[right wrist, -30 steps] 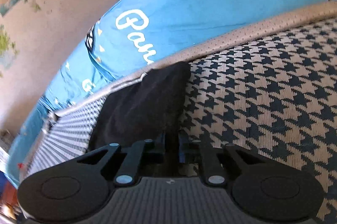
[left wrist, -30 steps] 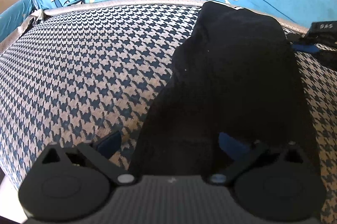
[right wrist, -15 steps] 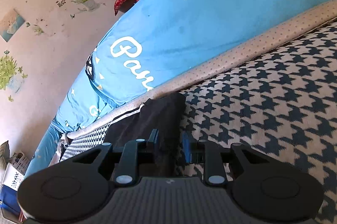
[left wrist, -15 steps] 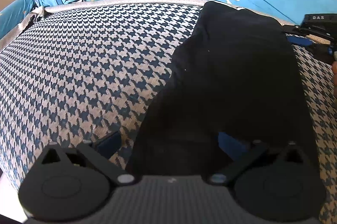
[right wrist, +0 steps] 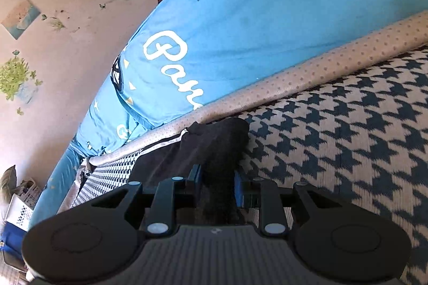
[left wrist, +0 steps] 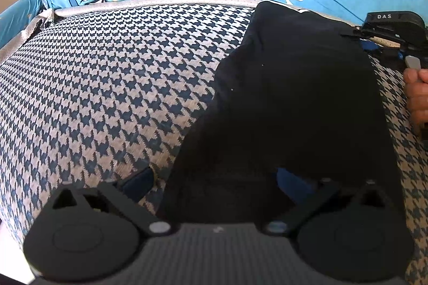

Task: Fold clothes
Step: 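Press the right gripper down along the folded shirt's edge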

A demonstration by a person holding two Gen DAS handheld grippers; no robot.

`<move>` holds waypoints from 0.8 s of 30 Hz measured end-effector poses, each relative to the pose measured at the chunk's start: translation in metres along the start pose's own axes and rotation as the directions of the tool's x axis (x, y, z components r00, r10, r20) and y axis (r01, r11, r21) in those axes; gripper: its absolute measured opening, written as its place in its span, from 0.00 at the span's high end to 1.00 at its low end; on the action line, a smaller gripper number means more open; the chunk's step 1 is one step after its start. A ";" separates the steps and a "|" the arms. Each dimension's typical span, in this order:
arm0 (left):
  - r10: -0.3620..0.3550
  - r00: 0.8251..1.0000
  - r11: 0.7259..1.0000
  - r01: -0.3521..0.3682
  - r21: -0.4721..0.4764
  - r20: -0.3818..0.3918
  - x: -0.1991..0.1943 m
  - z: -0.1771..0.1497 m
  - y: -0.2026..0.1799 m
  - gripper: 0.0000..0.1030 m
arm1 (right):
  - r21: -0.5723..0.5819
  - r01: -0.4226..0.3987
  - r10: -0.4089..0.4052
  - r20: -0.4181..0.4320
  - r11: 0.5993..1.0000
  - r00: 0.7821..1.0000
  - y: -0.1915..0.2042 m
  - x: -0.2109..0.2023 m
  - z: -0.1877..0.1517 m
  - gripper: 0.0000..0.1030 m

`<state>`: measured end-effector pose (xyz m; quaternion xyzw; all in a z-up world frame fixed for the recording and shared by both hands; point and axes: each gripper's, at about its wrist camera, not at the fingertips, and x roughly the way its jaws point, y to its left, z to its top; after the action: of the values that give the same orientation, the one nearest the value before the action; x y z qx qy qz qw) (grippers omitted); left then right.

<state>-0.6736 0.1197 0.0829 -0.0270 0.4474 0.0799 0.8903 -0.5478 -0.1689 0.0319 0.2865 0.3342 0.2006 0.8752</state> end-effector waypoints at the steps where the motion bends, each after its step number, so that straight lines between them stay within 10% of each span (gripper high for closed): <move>1: 0.000 1.000 1.000 0.000 0.000 0.000 0.000 0.000 0.000 0.00 | -0.002 -0.006 0.006 0.000 1.000 1.000 0.000 0.002 0.000 0.75; 20: 0.002 1.000 1.000 -0.002 0.006 -0.003 0.001 0.002 -0.006 0.00 | -0.079 -0.095 0.096 0.004 0.992 0.995 0.013 0.029 0.001 0.60; 24: 0.001 1.000 1.000 -0.001 0.008 -0.009 0.001 0.004 -0.007 0.00 | -0.114 -0.044 0.047 0.025 0.993 0.999 0.021 0.023 0.000 0.85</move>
<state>-0.6690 0.1135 0.0839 -0.0236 0.4517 0.0786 0.8884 -0.5346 -0.1406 0.0343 0.2468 0.3035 0.2351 0.8898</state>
